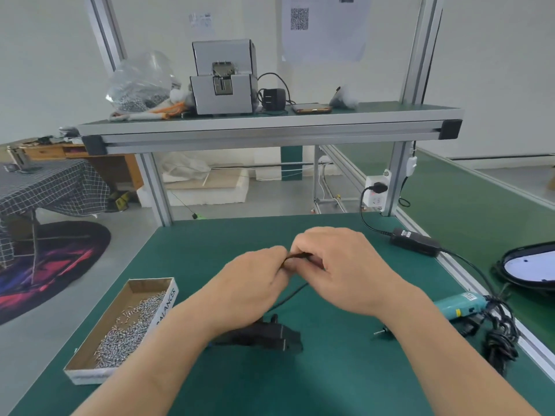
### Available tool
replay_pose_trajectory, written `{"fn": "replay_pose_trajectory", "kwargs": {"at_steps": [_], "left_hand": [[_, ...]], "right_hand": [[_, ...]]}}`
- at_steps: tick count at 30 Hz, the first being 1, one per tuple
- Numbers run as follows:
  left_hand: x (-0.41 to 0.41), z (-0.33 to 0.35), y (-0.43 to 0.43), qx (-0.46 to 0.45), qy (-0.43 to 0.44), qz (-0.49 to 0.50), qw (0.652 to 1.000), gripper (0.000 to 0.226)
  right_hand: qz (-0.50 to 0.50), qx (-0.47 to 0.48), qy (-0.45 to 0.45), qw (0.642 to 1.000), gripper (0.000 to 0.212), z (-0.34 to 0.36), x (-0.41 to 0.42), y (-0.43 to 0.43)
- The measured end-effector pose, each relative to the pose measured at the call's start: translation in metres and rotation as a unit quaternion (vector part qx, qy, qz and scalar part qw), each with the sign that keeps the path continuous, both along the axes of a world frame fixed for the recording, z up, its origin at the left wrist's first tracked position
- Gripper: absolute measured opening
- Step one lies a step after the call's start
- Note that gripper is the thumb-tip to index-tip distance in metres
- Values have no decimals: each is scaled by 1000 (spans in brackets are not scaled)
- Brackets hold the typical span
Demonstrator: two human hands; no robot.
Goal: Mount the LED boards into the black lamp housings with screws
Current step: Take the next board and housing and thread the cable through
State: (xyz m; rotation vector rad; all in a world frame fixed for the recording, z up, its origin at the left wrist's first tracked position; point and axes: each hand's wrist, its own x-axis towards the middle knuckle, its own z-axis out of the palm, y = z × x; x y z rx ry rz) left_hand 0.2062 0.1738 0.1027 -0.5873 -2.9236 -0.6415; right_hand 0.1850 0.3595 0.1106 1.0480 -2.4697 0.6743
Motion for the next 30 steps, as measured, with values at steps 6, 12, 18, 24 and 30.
{"fn": "replay_pose_trajectory", "kwargs": {"at_steps": [6, 12, 18, 24, 30], "left_hand": [[6, -1, -19, 27, -68, 16, 997, 29], [9, -7, -35, 29, -166, 8, 986, 28], [6, -12, -29, 54, -130, 0, 990, 32], [-1, -14, -3, -128, -24, -58, 990, 30], [-12, -5, -15, 15, -97, -30, 995, 44]], "right_hand": [[-25, -76, 51, 996, 22, -3, 8, -6], [-40, -140, 30, 989, 22, -10, 12, -1], [-73, -167, -10, 983, 18, -9, 12, 7], [-144, 173, -10, 974, 18, -5, 39, -23], [-120, 237, -38, 963, 14, -1, 31, -28]]}}
